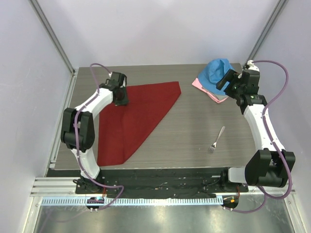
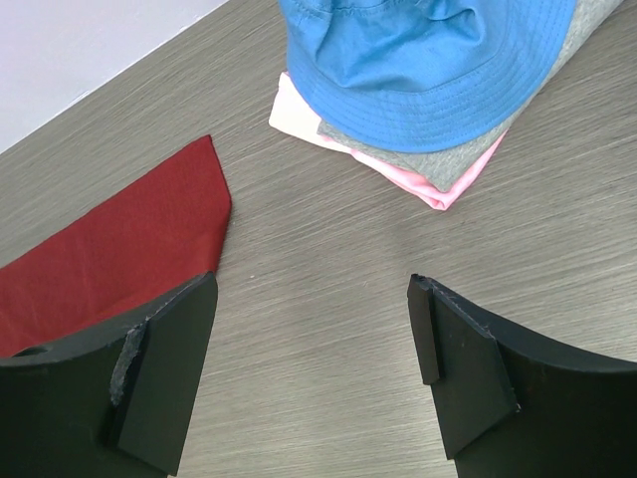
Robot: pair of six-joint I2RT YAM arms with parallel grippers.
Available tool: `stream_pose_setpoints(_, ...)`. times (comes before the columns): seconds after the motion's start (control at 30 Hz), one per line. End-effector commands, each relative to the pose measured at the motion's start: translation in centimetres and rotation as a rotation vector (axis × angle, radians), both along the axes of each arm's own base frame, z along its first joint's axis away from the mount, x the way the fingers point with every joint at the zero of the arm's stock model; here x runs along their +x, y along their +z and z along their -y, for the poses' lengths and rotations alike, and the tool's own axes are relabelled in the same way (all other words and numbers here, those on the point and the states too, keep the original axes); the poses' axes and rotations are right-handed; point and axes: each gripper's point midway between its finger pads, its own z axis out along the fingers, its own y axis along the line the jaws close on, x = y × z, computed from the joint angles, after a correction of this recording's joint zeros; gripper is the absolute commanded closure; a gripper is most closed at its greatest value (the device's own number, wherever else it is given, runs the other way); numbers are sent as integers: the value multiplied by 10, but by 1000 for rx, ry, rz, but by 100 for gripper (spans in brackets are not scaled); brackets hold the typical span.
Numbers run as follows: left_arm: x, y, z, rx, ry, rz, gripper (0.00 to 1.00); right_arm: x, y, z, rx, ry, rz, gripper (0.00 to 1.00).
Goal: Fold the napkin, place the utensils inside, and roll it up
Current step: Fold the napkin
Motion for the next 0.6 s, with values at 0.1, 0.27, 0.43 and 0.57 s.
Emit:
stream_pose_setpoints(0.1,33,6,-48,-18,61,12,100,16,26,2,-10,7,83,14)
stream_pose_setpoints(0.27,52,5,-70,-21,93,10,100,20,21,2,-9,7,71,14)
stream_pose_setpoints(0.43,73,9,-87,-12,116,15,100,25,18,2,-7,10,64,14)
stream_pose_setpoints(0.57,84,8,-100,-6,133,14,100,26,15,3,-9,8,57,14)
